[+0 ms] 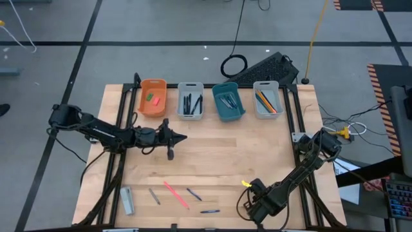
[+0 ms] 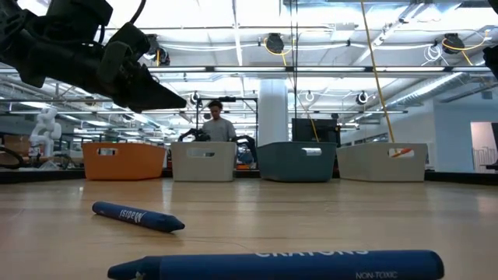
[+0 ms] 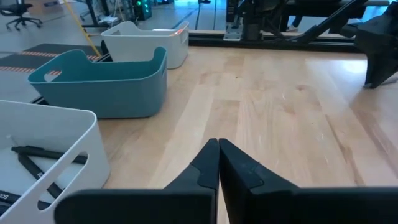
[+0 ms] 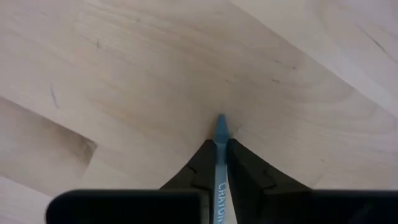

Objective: Sort crayons/erasers/pens/pencils in bins
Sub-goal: Put the gray crayon into the blue bin

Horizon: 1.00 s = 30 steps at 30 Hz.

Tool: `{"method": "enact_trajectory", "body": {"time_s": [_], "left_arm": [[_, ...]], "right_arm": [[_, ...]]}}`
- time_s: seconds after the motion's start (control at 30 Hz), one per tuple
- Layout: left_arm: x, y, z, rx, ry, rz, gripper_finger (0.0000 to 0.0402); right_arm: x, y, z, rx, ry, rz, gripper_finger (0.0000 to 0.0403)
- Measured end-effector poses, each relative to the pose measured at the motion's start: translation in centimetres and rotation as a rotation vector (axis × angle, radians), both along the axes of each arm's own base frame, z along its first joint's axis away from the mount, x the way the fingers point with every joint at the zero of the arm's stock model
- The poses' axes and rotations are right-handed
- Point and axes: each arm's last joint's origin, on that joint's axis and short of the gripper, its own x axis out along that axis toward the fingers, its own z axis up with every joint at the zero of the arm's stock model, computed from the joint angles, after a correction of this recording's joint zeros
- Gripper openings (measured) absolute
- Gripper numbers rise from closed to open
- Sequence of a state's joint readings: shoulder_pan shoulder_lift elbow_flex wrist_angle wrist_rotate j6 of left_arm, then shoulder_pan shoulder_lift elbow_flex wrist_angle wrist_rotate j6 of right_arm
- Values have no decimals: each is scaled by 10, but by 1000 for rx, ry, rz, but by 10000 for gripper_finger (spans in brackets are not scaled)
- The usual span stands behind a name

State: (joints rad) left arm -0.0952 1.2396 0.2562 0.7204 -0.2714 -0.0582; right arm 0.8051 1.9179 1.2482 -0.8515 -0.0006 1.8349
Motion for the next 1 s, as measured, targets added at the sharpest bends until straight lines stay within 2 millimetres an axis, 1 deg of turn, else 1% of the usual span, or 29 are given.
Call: {"method": "enact_trajectory", "body": {"time_s": [0.1, 0.27, 0.43, 0.63, 0.73, 0.83, 0.93, 1.0], "left_arm": [[0, 0, 0, 0, 0, 0, 3], [0, 0, 0, -1, 0, 1, 13], [0, 0, 0, 1, 0, 3, 3], [0, 2, -1, -1, 13, 18, 12], [0, 3, -1, 2, 15, 31, 4], [0, 3, -1, 2, 14, 32, 7], [0, 3, -1, 5, 15, 36, 13], [0, 3, -1, 6, 15, 39, 12]], "right_arm": [[0, 0, 0, 2, -1, 12, 27], [0, -1, 3, 7, -13, 13, 30], [3, -7, 17, -5, -87, 31, 25], [11, -19, 32, 15, -141, 88, 28], [19, -30, 42, -1, -190, 123, 26], [29, -46, 59, -17, -286, 187, 26], [42, -67, 78, -61, -409, 246, 28], [51, -85, 91, -106, -480, 271, 28]]}}
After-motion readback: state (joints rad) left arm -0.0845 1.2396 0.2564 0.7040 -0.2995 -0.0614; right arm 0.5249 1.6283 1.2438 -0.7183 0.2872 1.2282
